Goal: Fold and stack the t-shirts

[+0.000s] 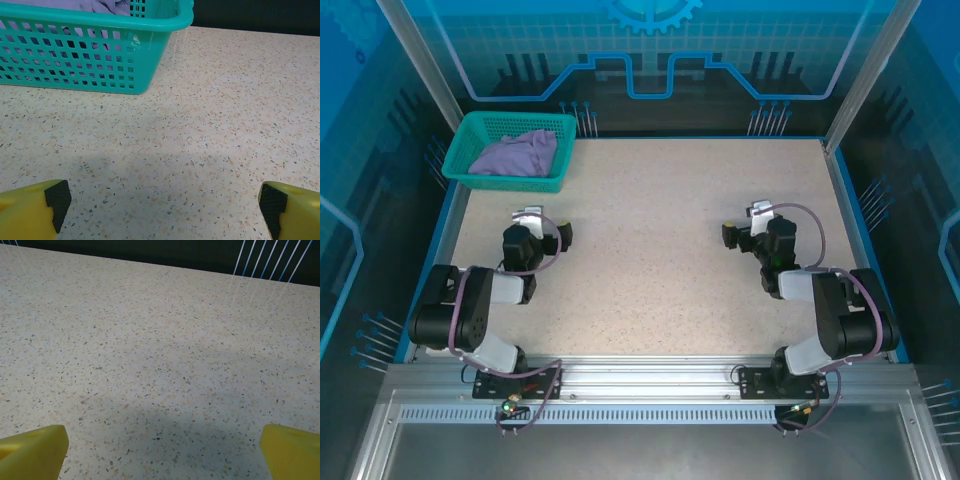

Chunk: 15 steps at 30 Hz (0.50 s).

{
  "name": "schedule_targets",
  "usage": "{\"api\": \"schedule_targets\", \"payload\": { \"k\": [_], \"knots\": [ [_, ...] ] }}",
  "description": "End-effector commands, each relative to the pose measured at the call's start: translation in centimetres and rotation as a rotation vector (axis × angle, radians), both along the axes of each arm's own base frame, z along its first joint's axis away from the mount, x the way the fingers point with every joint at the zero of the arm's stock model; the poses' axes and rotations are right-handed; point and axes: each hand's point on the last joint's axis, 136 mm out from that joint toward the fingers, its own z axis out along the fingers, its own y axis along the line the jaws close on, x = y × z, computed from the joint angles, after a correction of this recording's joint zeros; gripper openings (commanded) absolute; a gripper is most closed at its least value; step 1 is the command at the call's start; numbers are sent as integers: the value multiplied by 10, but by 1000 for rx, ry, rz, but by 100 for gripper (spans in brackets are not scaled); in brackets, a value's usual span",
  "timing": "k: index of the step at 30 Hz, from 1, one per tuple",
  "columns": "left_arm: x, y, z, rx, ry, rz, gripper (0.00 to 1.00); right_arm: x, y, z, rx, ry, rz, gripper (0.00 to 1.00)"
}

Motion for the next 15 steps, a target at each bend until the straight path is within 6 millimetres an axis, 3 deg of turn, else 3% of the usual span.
{"api": "schedule_targets", "payload": {
  "k": [1,15],
  "knots": [
    [5,-2,7,13,-20,-27,99,0,-1,-2,8,7,8,100],
    [6,-2,7,12,-20,-26,99,0,-2,-2,19,8,11,100]
  ]
}}
